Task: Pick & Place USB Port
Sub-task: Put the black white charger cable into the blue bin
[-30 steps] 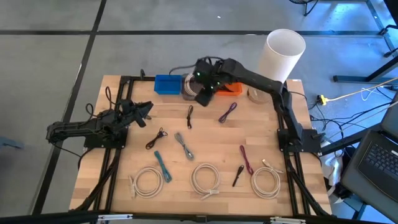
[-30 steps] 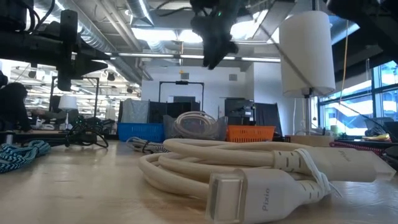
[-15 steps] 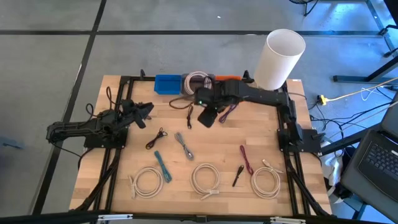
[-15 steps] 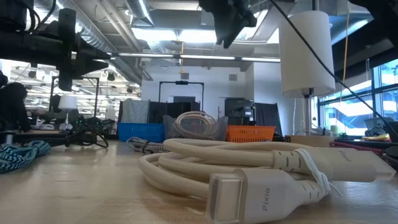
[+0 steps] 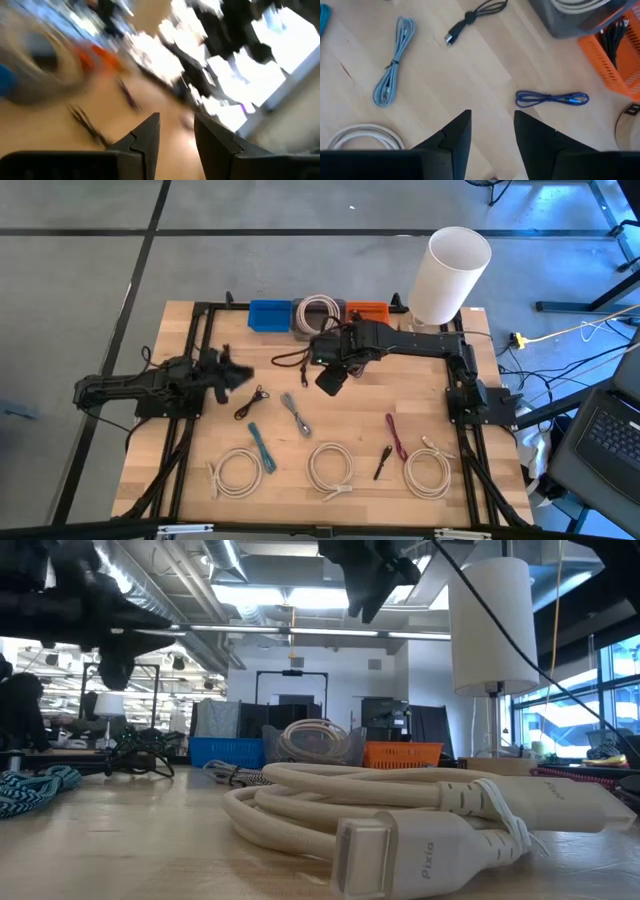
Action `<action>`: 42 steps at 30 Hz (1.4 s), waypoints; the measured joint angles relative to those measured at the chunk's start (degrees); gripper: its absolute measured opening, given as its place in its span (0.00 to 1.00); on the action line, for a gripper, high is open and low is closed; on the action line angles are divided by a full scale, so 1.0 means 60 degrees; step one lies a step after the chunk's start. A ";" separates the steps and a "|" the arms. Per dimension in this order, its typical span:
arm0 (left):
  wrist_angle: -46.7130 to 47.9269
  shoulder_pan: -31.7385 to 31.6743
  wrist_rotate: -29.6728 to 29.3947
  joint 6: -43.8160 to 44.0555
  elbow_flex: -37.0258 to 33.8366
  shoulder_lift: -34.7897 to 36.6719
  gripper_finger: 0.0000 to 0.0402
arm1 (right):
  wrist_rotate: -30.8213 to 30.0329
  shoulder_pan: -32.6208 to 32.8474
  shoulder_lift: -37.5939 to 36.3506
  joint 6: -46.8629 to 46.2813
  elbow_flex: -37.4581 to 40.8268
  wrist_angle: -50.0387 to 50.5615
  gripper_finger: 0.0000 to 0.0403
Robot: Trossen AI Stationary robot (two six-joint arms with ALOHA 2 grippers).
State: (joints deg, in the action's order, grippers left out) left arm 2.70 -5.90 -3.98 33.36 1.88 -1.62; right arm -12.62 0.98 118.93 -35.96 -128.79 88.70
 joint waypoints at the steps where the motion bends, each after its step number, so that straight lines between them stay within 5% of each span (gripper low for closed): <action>1: 0.0607 0.0017 0.0427 -0.0014 0.0199 -0.0176 0.28 | 0.0000 -0.0016 -0.0004 0.0029 0.0000 -0.0090 0.37; 7: 0.3781 0.0485 0.1961 -0.1540 0.1858 -0.2085 0.25 | 0.0027 -0.0282 -0.0004 0.0110 -0.0117 -0.0358 0.37; 17: 0.3538 0.2050 0.3140 -0.3176 0.3089 -0.6489 0.27 | 0.0023 -0.0767 0.0004 0.0819 -0.0117 -0.0980 0.37; 26: 0.3679 0.2804 0.2715 -0.5786 0.5018 -0.9988 0.31 | 0.0076 -0.0897 0.0004 0.1117 -0.0117 -0.1033 0.37; 34: 0.4785 0.2730 0.0182 -0.8790 0.7159 -1.2177 0.37 | 0.0110 -0.0894 0.0004 0.1354 -0.0117 -0.1002 0.37; 42: 0.4789 0.1979 0.0672 -1.1643 0.8069 -1.3849 0.37 | -0.0423 -0.0890 -0.0214 0.1354 -0.0117 -0.0196 0.37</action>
State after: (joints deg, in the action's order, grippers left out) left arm 31.43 5.97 0.06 -36.50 50.30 -84.72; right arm -15.16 -4.36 117.65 -27.83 -129.49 87.52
